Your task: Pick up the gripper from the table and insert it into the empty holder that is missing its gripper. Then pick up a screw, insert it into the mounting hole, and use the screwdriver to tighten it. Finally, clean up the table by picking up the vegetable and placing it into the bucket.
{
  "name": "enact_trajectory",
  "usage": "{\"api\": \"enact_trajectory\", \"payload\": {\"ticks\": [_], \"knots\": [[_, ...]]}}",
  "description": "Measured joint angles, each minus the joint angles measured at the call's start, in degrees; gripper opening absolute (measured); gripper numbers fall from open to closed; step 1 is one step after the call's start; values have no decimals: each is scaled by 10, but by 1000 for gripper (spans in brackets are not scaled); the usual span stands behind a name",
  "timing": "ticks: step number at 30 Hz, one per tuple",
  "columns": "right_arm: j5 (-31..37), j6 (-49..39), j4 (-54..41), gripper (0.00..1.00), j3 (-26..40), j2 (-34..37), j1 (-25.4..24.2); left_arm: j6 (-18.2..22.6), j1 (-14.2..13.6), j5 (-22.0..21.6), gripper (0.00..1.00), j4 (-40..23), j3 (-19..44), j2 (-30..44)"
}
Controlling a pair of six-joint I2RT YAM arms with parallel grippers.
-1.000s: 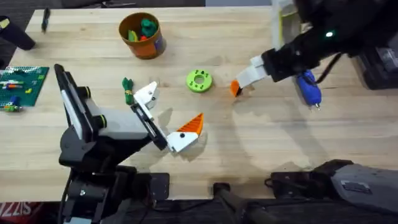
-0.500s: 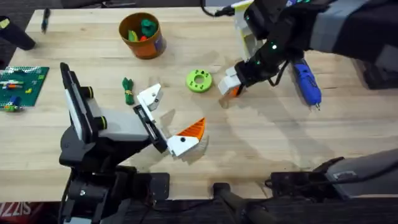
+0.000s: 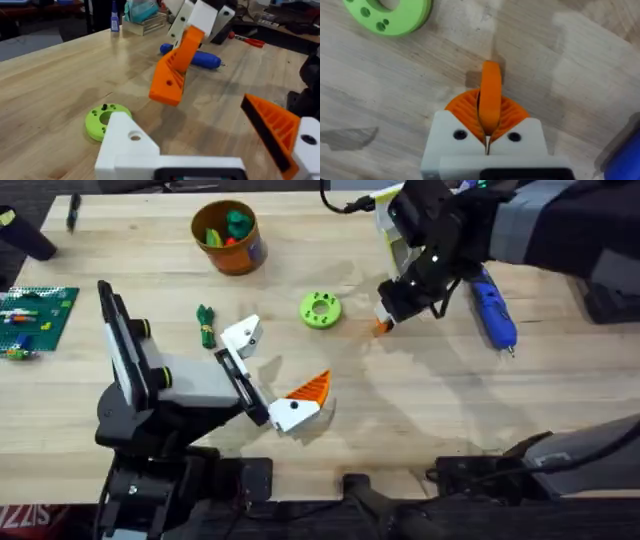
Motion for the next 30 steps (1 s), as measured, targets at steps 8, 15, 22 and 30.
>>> {"api": "enact_trajectory", "payload": {"ticks": [8, 15, 22, 30], "knots": [[-83, 3, -118, 8, 64, -74, 0, 0, 0, 0, 990, 0, 0, 0], [-251, 4, -41, 8, 50, -156, -18, 0, 0, 1, 991, 0, 0, 0], [-483, -1, 63, 8, -30, -122, -55, 0, 0, 2, 991, 0, 0, 0], [-704, -9, 152, 8, -91, -35, -63, 0, 0, 2, 989, 0, 0, 0]]}}
